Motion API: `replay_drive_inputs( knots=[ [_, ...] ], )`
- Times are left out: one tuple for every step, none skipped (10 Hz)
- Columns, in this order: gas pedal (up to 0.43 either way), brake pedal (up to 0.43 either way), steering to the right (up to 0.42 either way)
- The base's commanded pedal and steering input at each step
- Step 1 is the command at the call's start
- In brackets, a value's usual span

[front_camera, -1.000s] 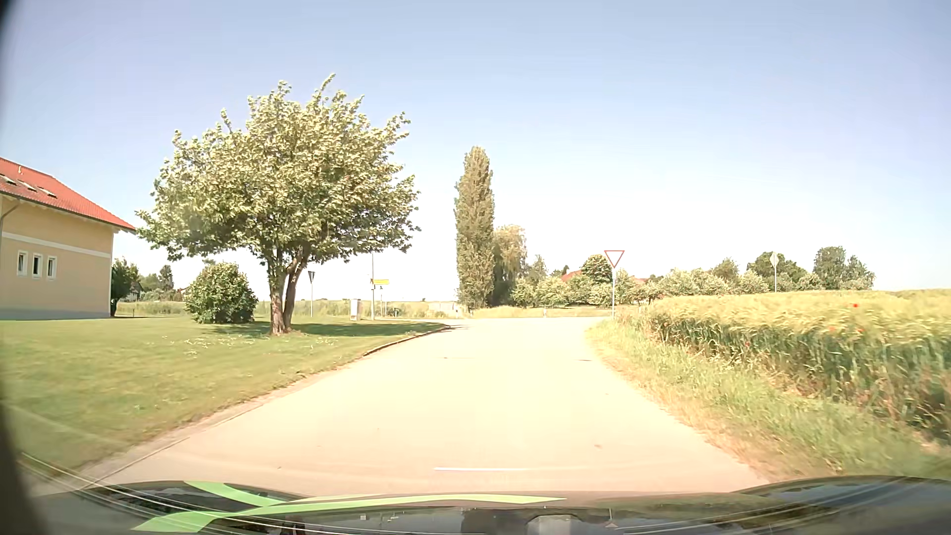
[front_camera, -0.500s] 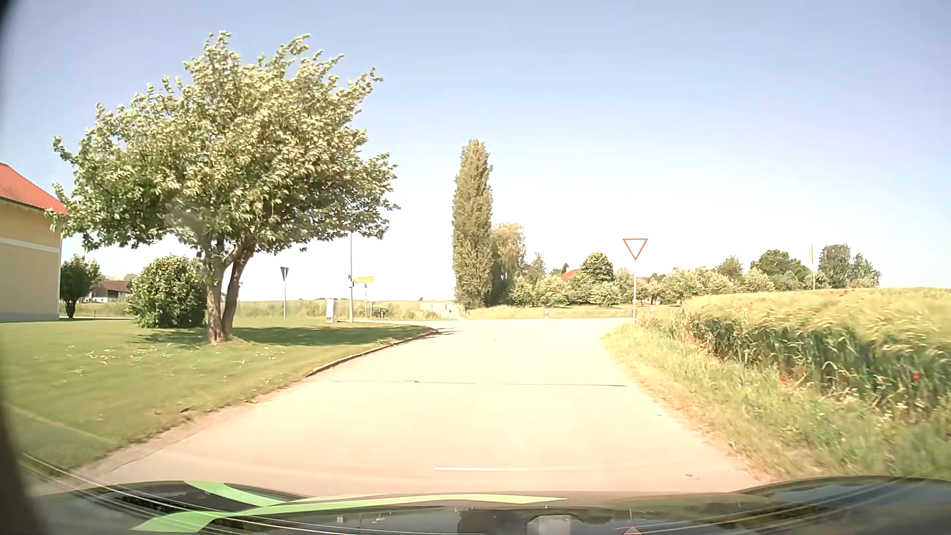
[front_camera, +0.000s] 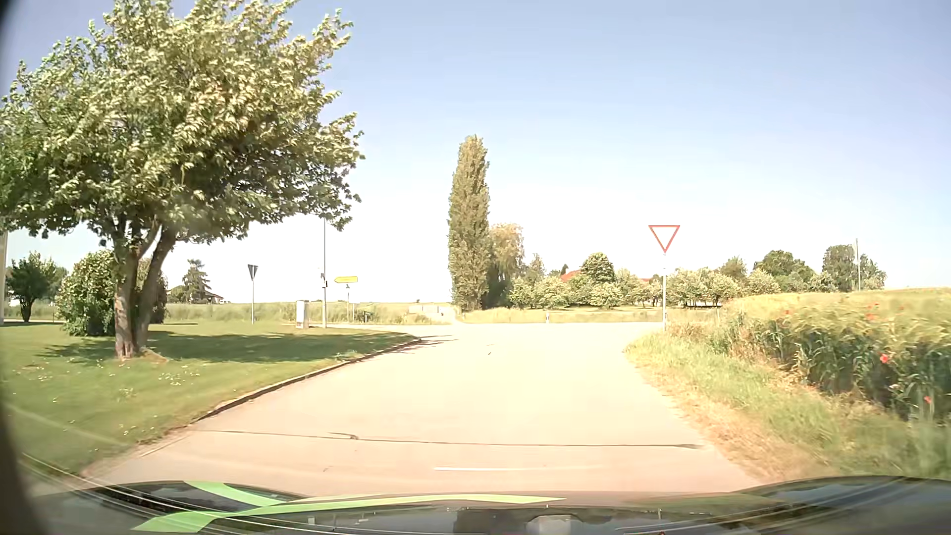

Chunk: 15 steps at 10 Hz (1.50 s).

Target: Follow the waypoints while adhering to traffic rules and regulations

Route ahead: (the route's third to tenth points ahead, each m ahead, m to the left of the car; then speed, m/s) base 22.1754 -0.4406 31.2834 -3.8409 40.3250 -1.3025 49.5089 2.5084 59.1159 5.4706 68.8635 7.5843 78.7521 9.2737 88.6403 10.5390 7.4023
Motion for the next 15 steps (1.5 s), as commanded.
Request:
replay_drive_inputs(
  knots=[
    [0.079,0.000,0.009],
    [0.079,0.000,0.012],
    [0.079,0.000,0.015],
    [0.079,0.000,0.018],
    [0.059,0.000,0.021],
    [0.047,0.000,0.023],
    [0.047,0.000,0.024],
    [0.047,0.000,0.026],
    [0.059,0.000,0.030],
    [0.059,0.000,0.035],
    [0.047,0.000,0.041],
    [0.039,0.000,0.045],
    [0.039,0.000,0.049],
    [0.039,0.000,0.056],
    [0.039,0.000,0.060]
  ],
)
